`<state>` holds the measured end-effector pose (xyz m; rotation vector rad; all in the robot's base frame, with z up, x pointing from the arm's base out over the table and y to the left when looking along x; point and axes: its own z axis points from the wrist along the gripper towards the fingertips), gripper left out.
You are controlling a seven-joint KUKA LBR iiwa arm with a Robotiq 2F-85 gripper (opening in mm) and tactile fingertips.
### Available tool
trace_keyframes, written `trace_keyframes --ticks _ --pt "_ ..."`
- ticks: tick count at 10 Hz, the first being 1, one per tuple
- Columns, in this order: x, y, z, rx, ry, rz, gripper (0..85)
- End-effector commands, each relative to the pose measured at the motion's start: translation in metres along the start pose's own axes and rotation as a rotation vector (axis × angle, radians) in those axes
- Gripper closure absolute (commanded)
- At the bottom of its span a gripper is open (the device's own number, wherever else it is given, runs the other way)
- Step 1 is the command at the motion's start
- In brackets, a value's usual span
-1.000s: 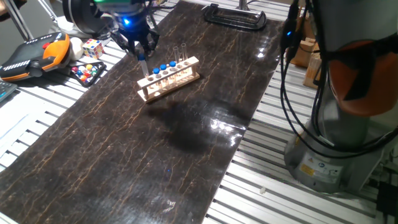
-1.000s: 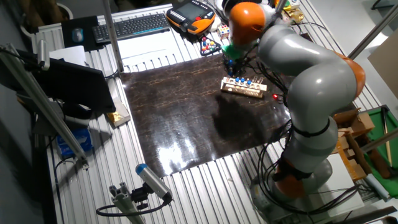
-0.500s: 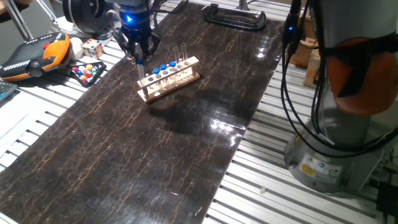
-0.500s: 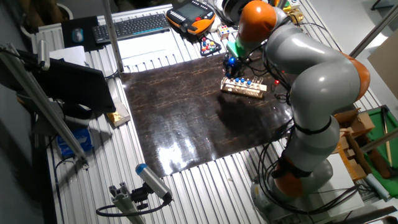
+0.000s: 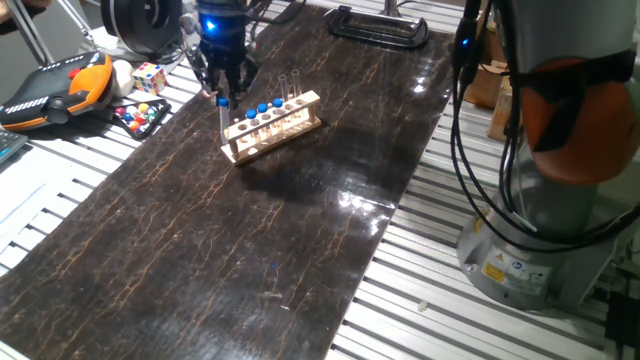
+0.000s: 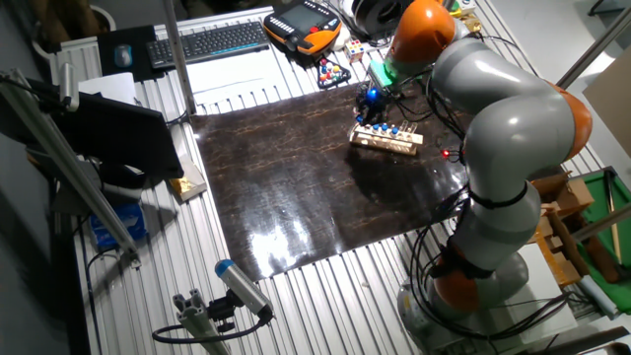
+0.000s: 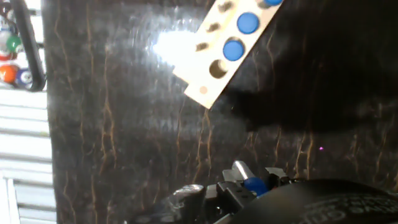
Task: Shake the test tube
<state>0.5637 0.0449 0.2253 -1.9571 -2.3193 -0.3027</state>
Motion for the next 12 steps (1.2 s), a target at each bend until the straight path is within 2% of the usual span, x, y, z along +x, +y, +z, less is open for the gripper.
trace_keyframes --ticks 1,2,3,6,9,11,12 --pt "-0.006 0.002 -0.002 0.008 -0.126 -0.052 84.3" --pt "-0.011 0.003 -0.005 0.017 -0.194 -0.059 84.3" --pt "-0.015 0.003 -0.007 0.021 -0.248 -0.058 84.3" --pt "-0.020 0.001 -0.014 0.016 -0.364 -0.115 84.3" --pt "-0.028 0.000 -0.021 0.019 -0.438 -0.205 84.3" --pt "-0.028 0.000 -0.021 0.023 -0.480 -0.213 84.3" --pt "-0.025 0.000 -0.020 0.017 -0.451 -0.188 84.3"
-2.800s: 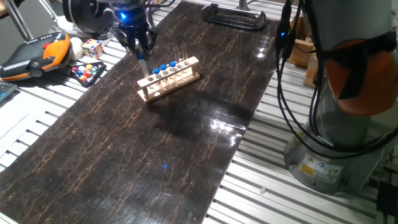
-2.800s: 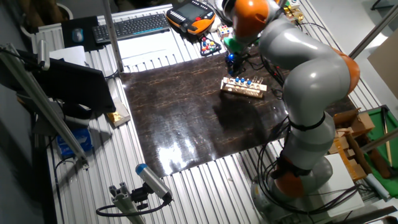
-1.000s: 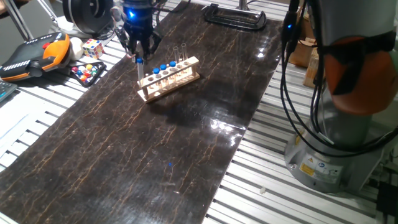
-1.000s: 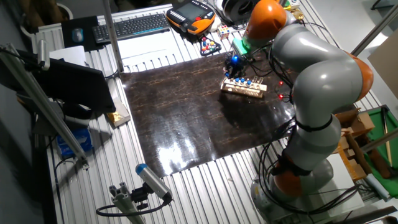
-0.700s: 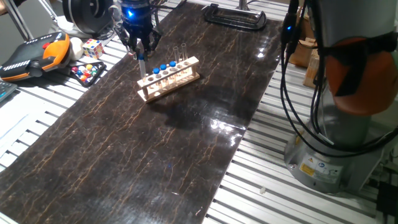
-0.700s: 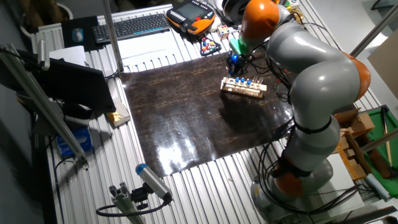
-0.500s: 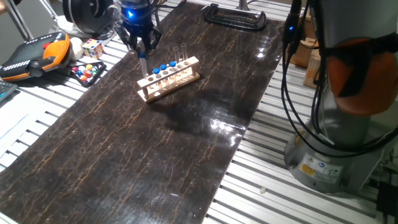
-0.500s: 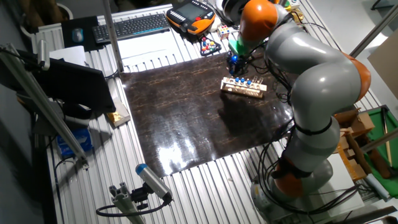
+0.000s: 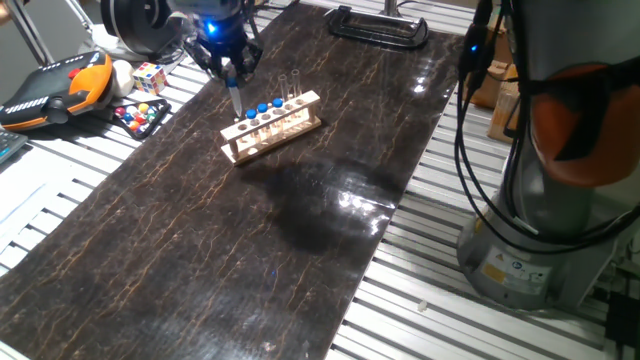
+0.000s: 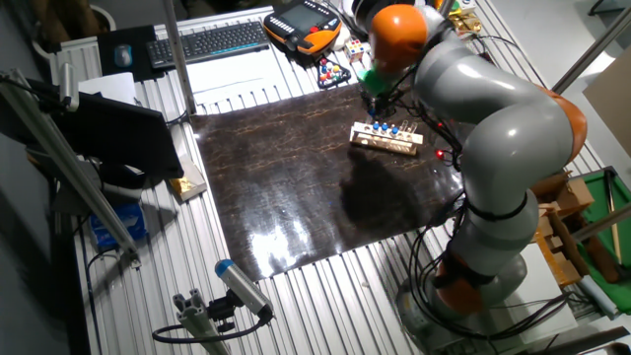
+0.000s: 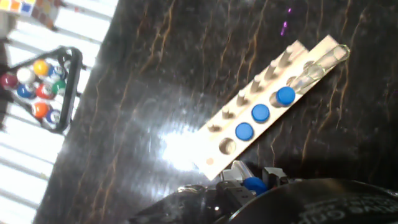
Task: Shake the test tube
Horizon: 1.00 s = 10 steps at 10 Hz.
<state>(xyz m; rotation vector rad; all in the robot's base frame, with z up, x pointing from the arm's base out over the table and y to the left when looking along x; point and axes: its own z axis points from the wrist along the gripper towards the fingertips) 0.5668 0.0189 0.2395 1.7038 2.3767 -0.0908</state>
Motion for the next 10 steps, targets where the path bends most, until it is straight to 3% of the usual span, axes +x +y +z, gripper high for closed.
trace_keyframes --ticks 1,2,5,6,8,10 --pt "0.004 0.001 0.000 0.000 0.022 0.036 84.3" --pt "0.016 0.002 0.002 0.003 0.118 0.088 84.3" --pt "0.042 0.003 0.006 0.020 0.271 0.168 84.3" --pt "0.049 0.003 0.008 0.020 0.335 0.213 84.3" --pt "0.056 0.001 0.007 0.019 0.472 0.288 84.3" --pt "0.061 0.001 0.009 0.006 0.563 0.337 84.3"
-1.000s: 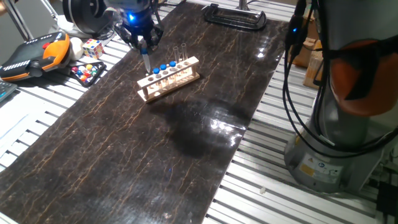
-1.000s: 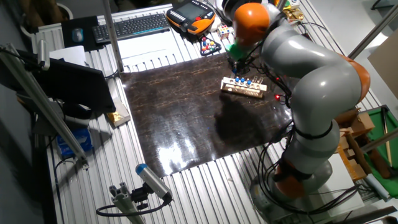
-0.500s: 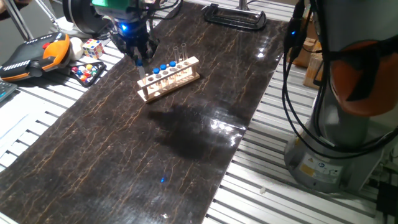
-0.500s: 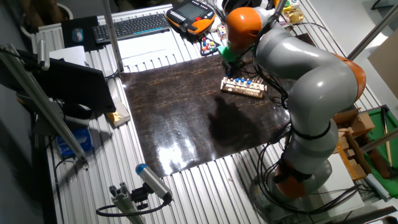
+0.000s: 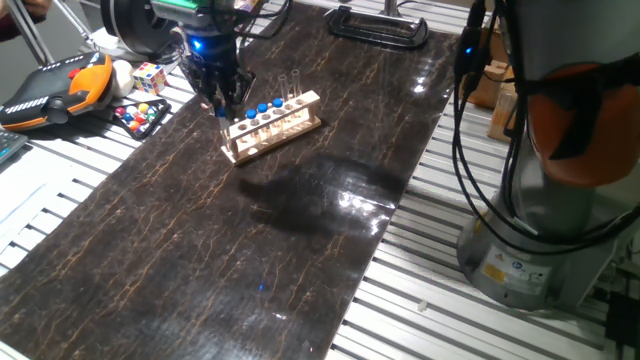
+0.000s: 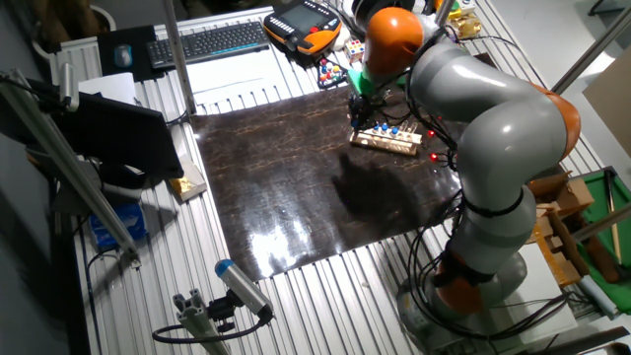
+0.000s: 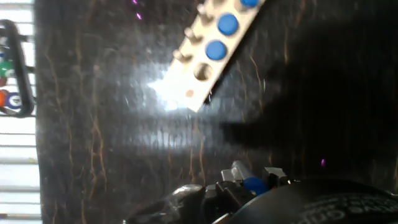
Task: Shake the test tube
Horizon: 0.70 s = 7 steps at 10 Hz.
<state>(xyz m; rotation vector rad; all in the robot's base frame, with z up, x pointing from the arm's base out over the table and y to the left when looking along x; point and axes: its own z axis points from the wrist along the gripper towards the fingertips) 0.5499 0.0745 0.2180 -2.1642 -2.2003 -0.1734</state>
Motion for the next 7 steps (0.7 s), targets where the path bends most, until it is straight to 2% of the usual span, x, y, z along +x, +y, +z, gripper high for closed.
trace_keyframes --ticks 1,3,4,5,7 --pt "0.000 0.000 0.001 -0.007 0.271 0.017 84.3" --pt "-0.007 0.004 -0.002 -0.018 0.221 -0.005 84.3" --pt "-0.016 0.008 -0.004 -0.022 0.209 -0.007 84.3" --pt "-0.024 0.010 -0.006 -0.023 0.141 -0.041 84.3" --pt "-0.037 0.015 -0.013 -0.029 -0.047 -0.142 84.3"
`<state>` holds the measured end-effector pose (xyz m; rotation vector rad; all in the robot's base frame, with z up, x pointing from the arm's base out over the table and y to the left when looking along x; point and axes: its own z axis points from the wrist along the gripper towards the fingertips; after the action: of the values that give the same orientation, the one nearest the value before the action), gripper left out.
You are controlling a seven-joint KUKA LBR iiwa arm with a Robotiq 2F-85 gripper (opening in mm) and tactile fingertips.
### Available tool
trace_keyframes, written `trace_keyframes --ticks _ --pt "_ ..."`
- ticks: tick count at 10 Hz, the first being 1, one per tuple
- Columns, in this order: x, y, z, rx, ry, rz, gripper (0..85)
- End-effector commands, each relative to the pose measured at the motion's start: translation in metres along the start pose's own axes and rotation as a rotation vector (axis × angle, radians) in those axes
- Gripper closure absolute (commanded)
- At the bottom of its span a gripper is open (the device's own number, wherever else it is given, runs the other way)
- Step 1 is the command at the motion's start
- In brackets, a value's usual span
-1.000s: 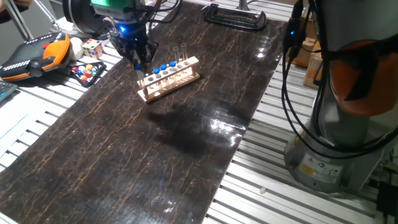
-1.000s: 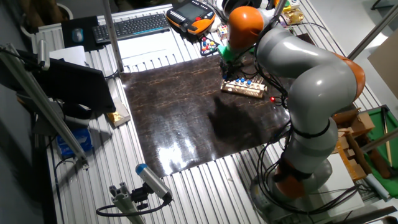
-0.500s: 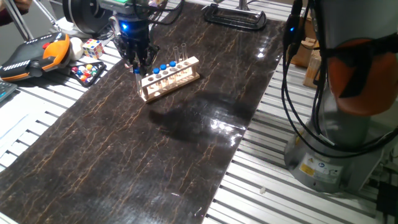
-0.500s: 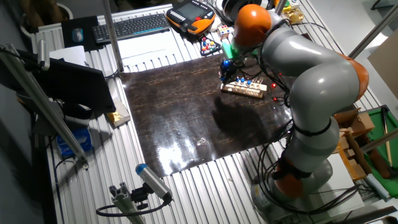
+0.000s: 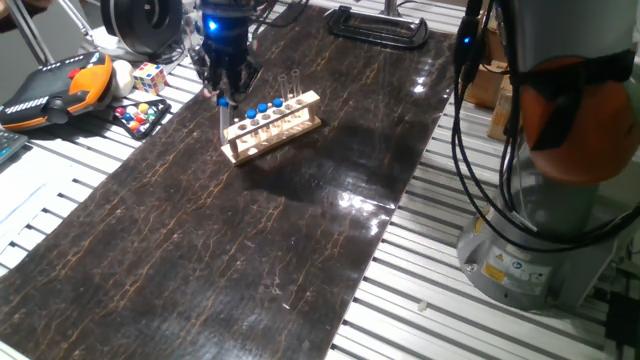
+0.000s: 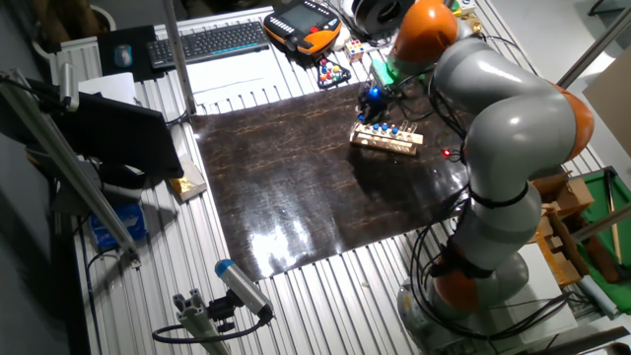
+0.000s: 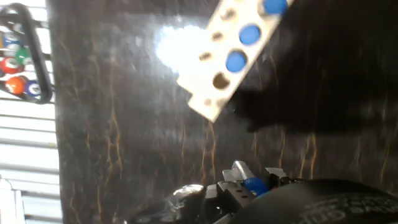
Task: Shake the test tube
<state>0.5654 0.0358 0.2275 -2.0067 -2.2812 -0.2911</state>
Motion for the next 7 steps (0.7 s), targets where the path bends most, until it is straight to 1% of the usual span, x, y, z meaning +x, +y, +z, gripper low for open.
trace_keyframes --ticks 1,2,3,4,5,7 --pt "-0.004 0.001 -0.002 0.009 -0.217 -0.075 84.3" --pt "-0.007 0.001 -0.004 0.016 -0.283 -0.096 84.3" --pt "-0.009 0.001 -0.006 0.017 -0.333 -0.110 84.3" --pt "-0.012 0.001 -0.008 0.015 -0.361 -0.119 84.3" --pt "-0.016 0.001 -0.010 0.014 -0.375 -0.127 84.3" --pt "-0.021 0.002 -0.014 0.013 -0.423 -0.166 84.3"
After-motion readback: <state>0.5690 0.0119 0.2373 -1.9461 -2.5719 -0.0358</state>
